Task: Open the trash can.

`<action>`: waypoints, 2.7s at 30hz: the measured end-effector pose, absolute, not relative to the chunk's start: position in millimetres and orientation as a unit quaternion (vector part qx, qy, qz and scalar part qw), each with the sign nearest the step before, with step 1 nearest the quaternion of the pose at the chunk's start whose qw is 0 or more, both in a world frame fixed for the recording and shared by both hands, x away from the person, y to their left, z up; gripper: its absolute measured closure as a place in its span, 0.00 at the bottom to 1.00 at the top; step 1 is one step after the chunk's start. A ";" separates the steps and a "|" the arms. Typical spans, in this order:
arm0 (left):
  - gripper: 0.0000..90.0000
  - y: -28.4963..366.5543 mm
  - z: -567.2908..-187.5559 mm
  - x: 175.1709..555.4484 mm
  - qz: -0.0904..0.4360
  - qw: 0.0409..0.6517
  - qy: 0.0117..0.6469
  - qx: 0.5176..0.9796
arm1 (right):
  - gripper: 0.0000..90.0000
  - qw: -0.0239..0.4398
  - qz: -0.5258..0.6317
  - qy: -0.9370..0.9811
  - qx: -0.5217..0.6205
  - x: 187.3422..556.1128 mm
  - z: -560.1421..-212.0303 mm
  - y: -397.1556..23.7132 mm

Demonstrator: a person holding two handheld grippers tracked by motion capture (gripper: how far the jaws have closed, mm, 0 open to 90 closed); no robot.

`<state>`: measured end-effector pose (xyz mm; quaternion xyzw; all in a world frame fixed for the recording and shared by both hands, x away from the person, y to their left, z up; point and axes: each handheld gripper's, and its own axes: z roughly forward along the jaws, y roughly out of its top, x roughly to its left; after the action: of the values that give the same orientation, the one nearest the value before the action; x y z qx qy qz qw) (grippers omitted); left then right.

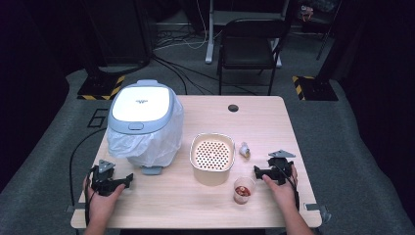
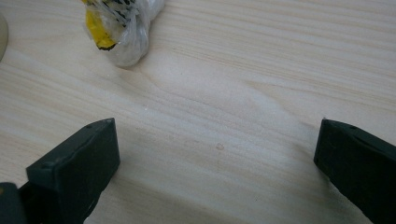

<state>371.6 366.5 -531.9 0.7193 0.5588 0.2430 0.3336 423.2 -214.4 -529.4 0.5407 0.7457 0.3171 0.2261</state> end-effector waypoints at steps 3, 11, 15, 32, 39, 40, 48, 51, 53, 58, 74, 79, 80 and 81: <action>0.13 364.8 -532.1 371.7 0.245 0.333 0.565 0.713 | 0.00 0.226 0.317 0.746 0.541 423.2 -529.4 -214.4; 0.15 361.3 -531.9 368.3 0.250 0.329 0.582 0.700 | 0.00 0.226 0.316 0.746 0.540 423.4 -529.4 -214.3; 0.19 364.8 -530.7 367.4 0.254 0.323 0.578 0.705 | 0.00 0.226 0.316 0.746 0.540 423.3 -529.4 -214.3; 0.58 365.8 -522.0 355.0 0.264 0.340 0.624 0.652 | 0.00 0.228 0.316 0.747 0.539 422.2 -529.6 -215.0; 0.85 343.9 -499.3 342.4 0.287 0.380 0.601 0.642 | 0.00 0.226 0.318 0.747 0.539 422.2 -529.5 -215.0; 0.87 333.0 -496.3 340.5 0.283 0.381 0.598 0.646 | 0.00 0.226 0.318 0.747 0.538 422.2 -529.5 -215.0; 0.93 305.5 -497.8 342.3 0.267 0.384 0.593 0.656 | 0.00 0.227 0.318 0.747 0.539 422.2 -529.6 -215.1; 0.94 298.4 -497.2 345.0 0.260 0.391 0.586 0.660 | 0.00 0.226 0.318 0.747 0.539 422.2 -529.5 -215.0; 0.94 289.1 -497.8 348.1 0.259 0.402 0.586 0.654 | 0.00 0.226 0.318 0.746 0.539 422.2 -529.6 -214.9; 0.92 271.8 -503.0 356.5 0.257 0.408 0.574 0.662 | 0.00 0.226 0.318 0.747 0.539 422.2 -529.5 -215.0; 0.88 256.9 -520.3 355.5 0.319 0.393 0.540 0.672 | 0.00 0.226 0.319 0.747 0.538 422.0 -529.5 -215.1; 0.87 256.4 -520.8 354.9 0.323 0.393 0.548 0.664 | 0.00 0.225 0.318 0.749 0.536 421.7 -529.5 -215.4; 0.87 256.9 -521.4 354.5 0.326 0.390 0.546 0.666 | 0.00 0.225 0.318 0.749 0.536 421.7 -529.5 -215.4; 0.87 256.9 -521.4 354.5 0.326 0.390 0.546 0.666 | 0.00 0.225 0.318 0.749 0.536 421.7 -529.5 -215.4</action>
<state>354.5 256.9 -521.4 0.6663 0.5458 0.3262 0.3895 421.7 -215.4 -529.5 0.5358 0.7491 0.3180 0.2251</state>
